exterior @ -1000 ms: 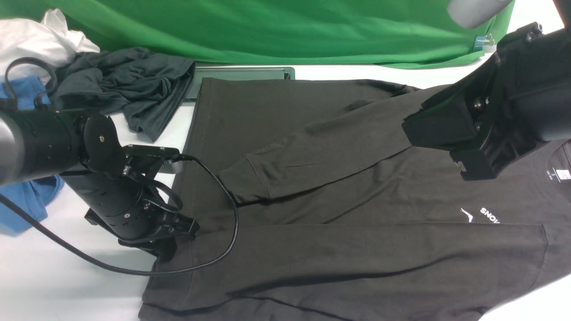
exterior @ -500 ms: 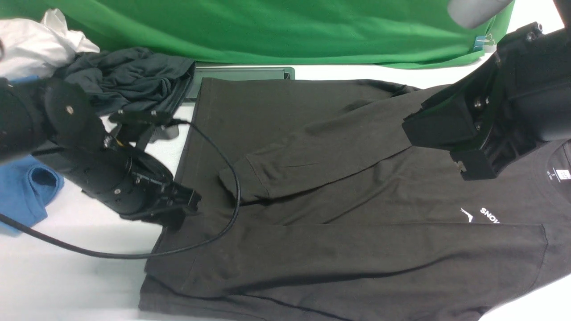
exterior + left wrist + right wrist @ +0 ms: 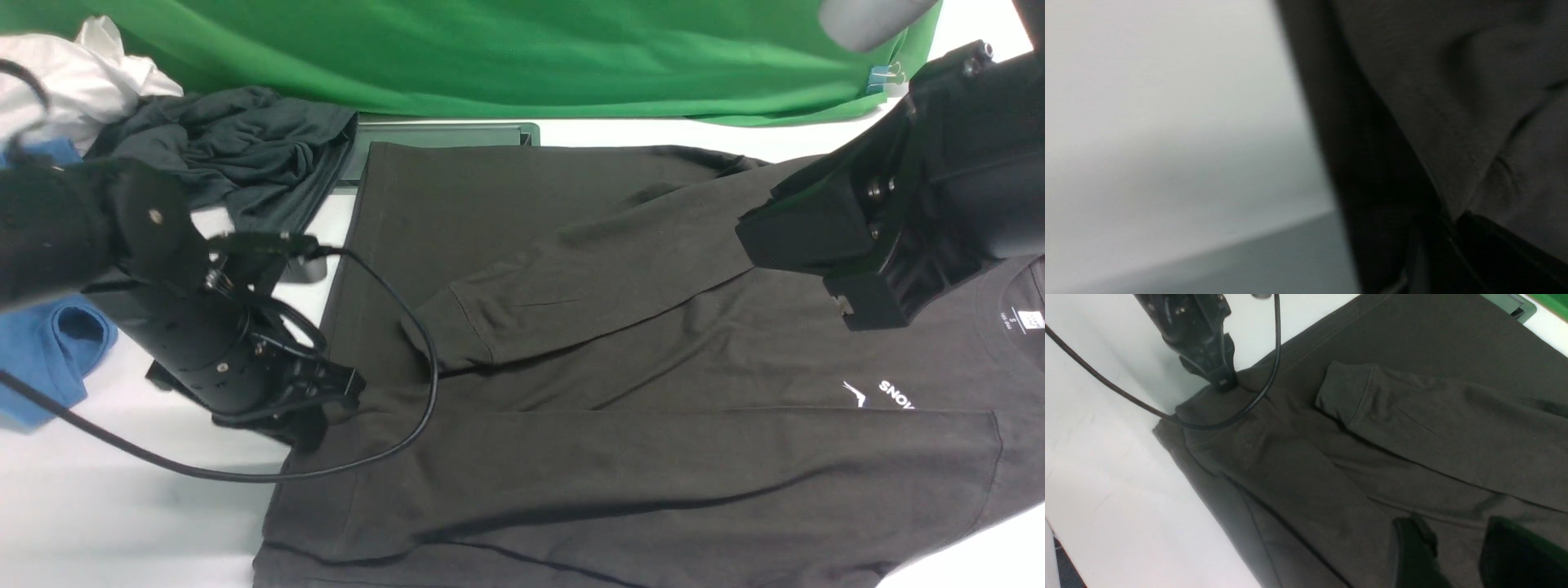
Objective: Fold a long-sleeved shirt on a white desktop.
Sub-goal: 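Grasp the left edge of the dark T-shirt lying flat on the table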
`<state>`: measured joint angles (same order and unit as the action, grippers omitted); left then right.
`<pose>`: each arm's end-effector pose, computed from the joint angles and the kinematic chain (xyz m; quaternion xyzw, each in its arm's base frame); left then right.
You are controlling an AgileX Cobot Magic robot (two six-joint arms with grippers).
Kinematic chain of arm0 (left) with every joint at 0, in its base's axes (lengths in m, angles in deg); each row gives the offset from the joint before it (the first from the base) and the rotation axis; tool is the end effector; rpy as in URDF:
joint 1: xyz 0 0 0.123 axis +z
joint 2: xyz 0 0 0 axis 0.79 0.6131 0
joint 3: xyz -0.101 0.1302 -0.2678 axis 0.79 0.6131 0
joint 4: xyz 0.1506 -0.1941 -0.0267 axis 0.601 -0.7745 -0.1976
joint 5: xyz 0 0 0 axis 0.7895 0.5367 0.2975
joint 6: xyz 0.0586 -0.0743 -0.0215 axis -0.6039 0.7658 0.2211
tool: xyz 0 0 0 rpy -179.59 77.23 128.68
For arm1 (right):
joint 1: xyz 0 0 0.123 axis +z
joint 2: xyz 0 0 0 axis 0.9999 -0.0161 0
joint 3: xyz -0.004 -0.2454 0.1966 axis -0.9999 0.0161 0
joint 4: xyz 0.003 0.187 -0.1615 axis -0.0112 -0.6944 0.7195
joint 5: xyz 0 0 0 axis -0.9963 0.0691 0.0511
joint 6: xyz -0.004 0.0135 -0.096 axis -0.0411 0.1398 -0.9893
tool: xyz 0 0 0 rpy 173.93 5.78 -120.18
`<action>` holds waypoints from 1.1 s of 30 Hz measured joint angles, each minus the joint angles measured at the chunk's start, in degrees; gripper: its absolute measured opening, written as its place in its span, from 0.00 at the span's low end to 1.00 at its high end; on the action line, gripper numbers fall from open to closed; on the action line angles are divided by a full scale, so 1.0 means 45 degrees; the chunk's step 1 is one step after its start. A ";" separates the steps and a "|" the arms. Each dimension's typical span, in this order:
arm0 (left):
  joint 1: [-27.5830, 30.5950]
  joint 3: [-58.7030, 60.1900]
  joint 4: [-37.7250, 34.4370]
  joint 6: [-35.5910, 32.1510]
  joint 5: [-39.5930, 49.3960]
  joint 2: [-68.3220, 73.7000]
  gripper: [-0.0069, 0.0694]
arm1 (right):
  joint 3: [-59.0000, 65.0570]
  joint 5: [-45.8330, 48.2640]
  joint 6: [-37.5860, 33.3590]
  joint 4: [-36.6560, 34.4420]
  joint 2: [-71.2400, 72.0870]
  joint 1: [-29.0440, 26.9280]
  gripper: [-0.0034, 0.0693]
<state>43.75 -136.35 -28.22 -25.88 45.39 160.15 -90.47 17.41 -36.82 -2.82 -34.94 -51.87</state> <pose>0.2871 -0.0557 0.2121 0.0847 0.9914 -0.0715 0.0690 0.1695 0.1408 0.4207 -0.3629 0.8440 0.1463 0.3668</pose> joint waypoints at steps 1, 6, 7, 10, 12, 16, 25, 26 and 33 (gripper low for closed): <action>0.0000 0.0000 0.0529 0.0596 -0.0092 0.0280 0.25 | 0.0000 0.0000 0.0000 0.0000 0.0000 0.0000 0.38; 0.0000 0.0000 0.1083 0.1194 -0.0218 0.0507 0.41 | 0.0000 0.0000 0.0000 0.0000 0.0000 0.0000 0.38; 0.0000 0.0000 0.1087 0.1200 -0.0133 0.0476 0.45 | 0.0000 0.0000 0.0000 0.0000 0.0000 0.0000 0.38; 0.0000 0.0000 0.1101 0.1232 0.0731 0.0119 0.60 | 0.0000 0.0000 0.0000 0.0000 0.0000 0.0000 0.38; 0.0000 0.0082 0.1052 0.1244 0.1312 -0.0290 0.68 | 0.0000 0.0000 0.0000 0.0000 0.0000 0.0000 0.38; 0.0000 0.1239 0.0157 0.1432 0.0993 -0.1486 0.76 | 0.0000 0.0000 0.0000 0.0000 0.0000 0.0000 0.38; 0.0000 0.3171 -0.0665 0.1374 -0.1171 -0.1901 0.69 | 0.0000 -0.0048 0.0000 0.0000 0.0000 0.0000 0.38; 0.0000 0.3171 -0.0679 0.1380 -0.1376 -0.1901 0.67 | 0.0000 -0.0048 0.0000 0.0000 0.0000 0.0000 0.38; 0.0000 0.3171 -0.0776 0.1318 -0.1446 -0.1901 0.41 | 0.0000 -0.0035 0.0000 0.0000 0.0000 0.0000 0.38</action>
<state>43.75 -122.08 -31.71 -19.95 38.89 151.59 -90.47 17.25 -36.82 -2.82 -34.94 -51.87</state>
